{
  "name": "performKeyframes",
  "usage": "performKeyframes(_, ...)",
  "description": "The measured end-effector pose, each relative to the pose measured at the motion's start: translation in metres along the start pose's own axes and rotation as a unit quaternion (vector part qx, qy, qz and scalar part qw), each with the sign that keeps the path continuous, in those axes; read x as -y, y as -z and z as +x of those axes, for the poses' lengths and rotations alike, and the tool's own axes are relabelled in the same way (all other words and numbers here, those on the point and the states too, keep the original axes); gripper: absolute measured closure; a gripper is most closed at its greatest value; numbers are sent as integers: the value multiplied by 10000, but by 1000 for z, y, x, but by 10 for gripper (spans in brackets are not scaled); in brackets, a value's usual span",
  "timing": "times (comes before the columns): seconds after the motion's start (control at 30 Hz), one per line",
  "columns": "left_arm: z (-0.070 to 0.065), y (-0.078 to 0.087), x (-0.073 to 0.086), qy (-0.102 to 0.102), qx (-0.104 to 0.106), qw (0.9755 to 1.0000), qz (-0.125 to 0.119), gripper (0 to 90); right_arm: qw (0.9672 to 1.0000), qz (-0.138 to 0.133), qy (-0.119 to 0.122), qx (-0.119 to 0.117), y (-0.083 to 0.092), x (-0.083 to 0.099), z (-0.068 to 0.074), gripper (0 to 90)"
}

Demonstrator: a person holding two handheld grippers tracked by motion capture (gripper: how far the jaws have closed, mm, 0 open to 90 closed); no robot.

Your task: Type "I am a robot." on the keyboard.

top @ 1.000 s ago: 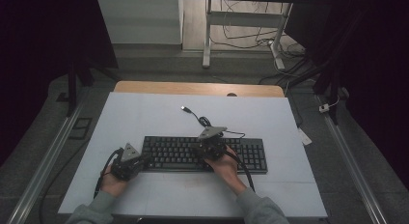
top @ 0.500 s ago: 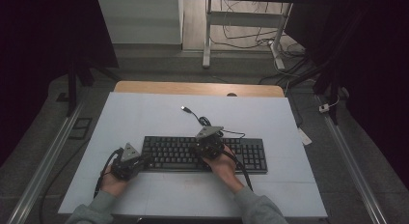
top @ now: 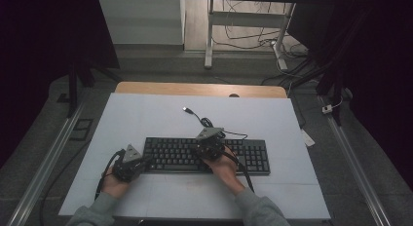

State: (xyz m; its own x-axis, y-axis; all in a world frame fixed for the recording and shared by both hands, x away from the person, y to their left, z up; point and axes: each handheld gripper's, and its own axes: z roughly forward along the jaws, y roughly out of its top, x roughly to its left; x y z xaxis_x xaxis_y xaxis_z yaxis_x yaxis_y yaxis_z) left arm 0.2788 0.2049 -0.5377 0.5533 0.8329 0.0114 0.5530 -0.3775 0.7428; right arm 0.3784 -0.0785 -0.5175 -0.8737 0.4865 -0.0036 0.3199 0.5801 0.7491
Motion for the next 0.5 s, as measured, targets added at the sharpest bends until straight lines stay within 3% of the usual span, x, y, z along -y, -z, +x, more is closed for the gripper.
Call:
performKeyframes(0.27, 0, 0, 0, 1, 3, 10000, -2, 873, 10000, 28, 15, 67, -1, 0, 1, 897)
performKeyframes(0.4, 0, 1, 0, -2, -34, 10000, -33, 873, 9998, -179, 31, 126, 8, -4, 2, 897)
performKeyframes(0.5, 2, 5, -1, 68, -35, 9998, -186, 873, 9996, -273, -40, 91, 12, -3, 1, 897)
